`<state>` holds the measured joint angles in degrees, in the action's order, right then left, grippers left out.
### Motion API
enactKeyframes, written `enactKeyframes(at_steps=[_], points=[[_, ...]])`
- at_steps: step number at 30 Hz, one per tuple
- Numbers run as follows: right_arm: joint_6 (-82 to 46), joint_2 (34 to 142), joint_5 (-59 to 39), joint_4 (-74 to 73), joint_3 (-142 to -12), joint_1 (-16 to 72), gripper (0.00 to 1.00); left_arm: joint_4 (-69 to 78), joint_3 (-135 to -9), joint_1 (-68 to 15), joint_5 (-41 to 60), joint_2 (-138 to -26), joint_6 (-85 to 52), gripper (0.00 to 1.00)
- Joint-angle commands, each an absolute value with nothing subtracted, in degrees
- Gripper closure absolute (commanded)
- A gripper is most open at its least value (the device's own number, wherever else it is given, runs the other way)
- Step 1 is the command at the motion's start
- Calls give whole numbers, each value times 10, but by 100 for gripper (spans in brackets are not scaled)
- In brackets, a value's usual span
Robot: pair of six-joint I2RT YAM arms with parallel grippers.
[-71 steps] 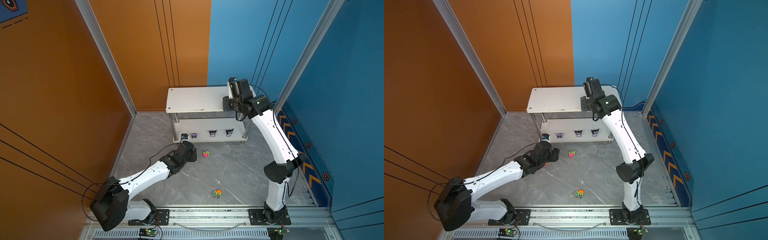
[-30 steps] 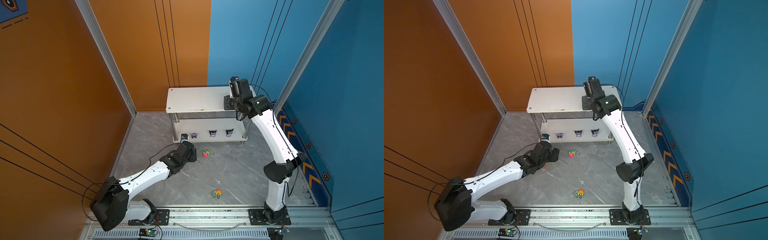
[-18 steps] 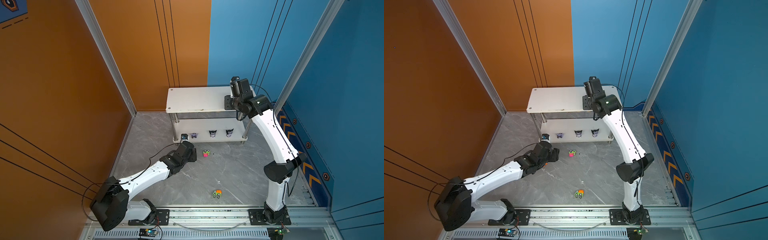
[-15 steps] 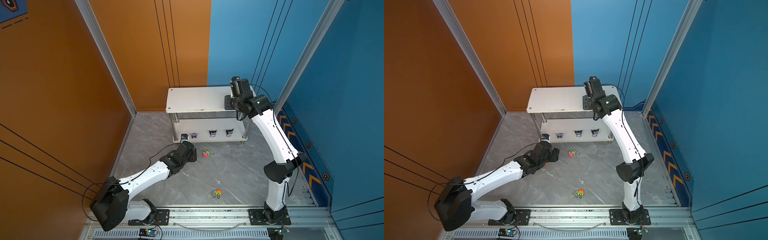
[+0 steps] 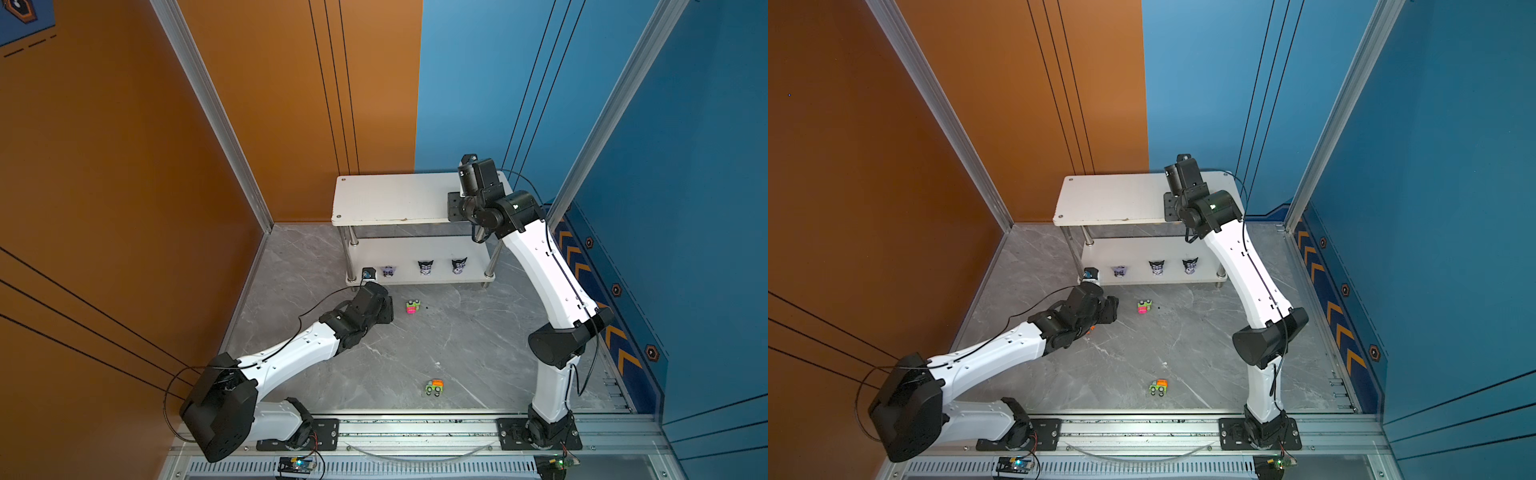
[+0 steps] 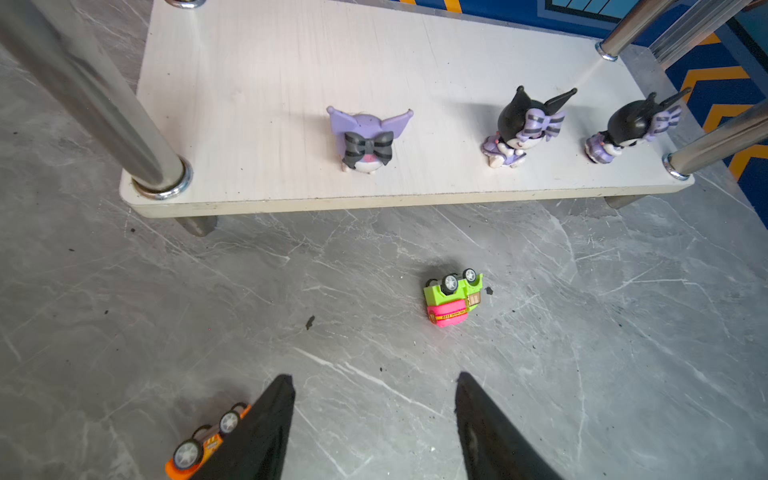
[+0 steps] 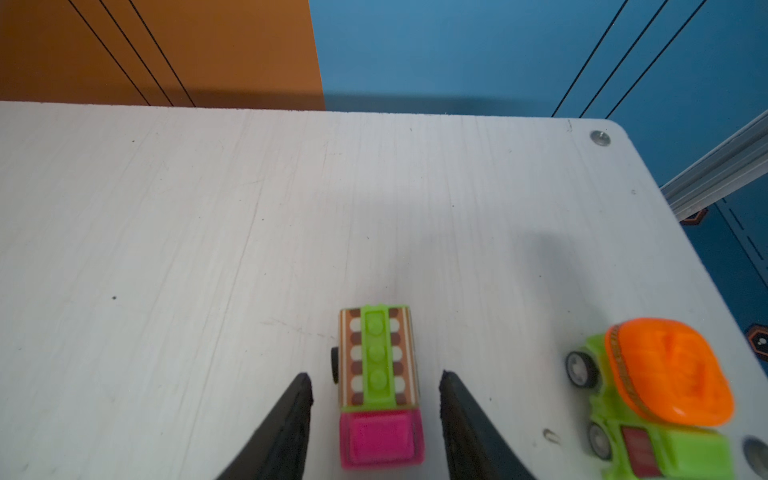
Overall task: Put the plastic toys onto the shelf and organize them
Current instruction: 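Lower the block car onto the top shelf beside the orange car and release, then move the right gripper down to the orange-and-green car on the table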
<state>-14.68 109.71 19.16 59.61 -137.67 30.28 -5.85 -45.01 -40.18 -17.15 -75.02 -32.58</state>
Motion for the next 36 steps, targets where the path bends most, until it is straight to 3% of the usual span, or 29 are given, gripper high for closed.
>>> enactKeyframes(at_steps=[1,9,12,17,21,24,26,28,34,35,36], points=[[-132,1034,229,605,-1355,319,47,-72,-455,-403,-186,-759,-323,37],[-131,903,272,545,-1162,372,47,-64,-457,-402,-179,-777,-322,36],[-140,835,258,506,-1043,395,52,-57,-458,-400,-171,-791,-321,37],[-74,715,113,379,-791,451,58,-40,-475,-402,-135,-837,-323,44],[-64,697,47,378,-685,475,60,-29,-480,-405,-129,-854,-329,44],[-88,713,11,408,-637,492,73,-29,-483,-405,-131,-852,-329,44],[-112,727,-2,418,-604,512,90,-30,-482,-405,-136,-848,-329,43],[-126,732,3,417,-575,541,100,-30,-482,-404,-139,-848,-328,43],[-149,723,-18,396,-502,612,100,-28,-489,-403,-130,-862,-325,43],[-151,727,-24,396,-495,622,97,-27,-488,-403,-129,-863,-326,43],[-154,732,-22,398,-491,628,87,-25,-488,-403,-129,-865,-326,43]])
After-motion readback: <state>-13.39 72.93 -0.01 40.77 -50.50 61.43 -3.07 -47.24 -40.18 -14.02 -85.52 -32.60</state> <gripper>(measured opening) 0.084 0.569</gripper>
